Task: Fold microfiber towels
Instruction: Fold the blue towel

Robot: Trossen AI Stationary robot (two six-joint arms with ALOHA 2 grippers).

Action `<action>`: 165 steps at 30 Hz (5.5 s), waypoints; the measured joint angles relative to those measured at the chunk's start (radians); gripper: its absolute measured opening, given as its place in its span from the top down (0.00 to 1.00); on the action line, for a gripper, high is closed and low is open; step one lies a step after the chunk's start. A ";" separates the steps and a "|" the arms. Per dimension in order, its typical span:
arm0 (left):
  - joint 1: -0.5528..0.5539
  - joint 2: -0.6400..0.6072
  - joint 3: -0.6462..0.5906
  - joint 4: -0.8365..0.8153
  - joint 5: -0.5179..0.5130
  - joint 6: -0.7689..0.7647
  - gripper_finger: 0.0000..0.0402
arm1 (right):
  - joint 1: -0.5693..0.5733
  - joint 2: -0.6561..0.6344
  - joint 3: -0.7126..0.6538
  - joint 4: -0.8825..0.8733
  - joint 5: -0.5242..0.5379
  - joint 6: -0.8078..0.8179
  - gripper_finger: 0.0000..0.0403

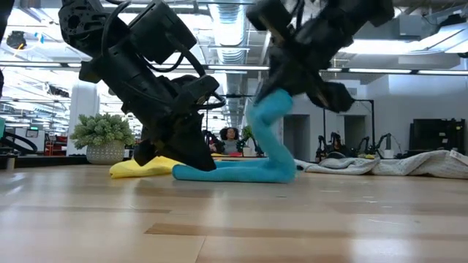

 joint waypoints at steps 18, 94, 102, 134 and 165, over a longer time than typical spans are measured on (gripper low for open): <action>0.000 -0.001 0.000 0.000 -0.022 0.000 1.00 | -0.063 0.086 -0.002 0.115 -0.083 -0.025 0.63; 0.145 -0.090 0.000 0.094 0.306 -0.323 1.00 | -0.052 0.089 0.012 0.116 0.008 -0.192 0.44; 0.179 -0.143 0.002 0.077 0.301 -0.284 1.00 | -0.079 0.152 0.065 0.112 -0.032 -0.246 0.44; 0.161 -0.546 0.000 -0.466 0.204 -0.234 1.00 | -0.129 0.136 0.132 0.095 -0.113 -0.399 0.44; -0.149 -0.171 0.001 -0.152 -0.054 -0.850 0.43 | 0.084 -0.054 0.132 -0.575 0.119 -0.292 0.44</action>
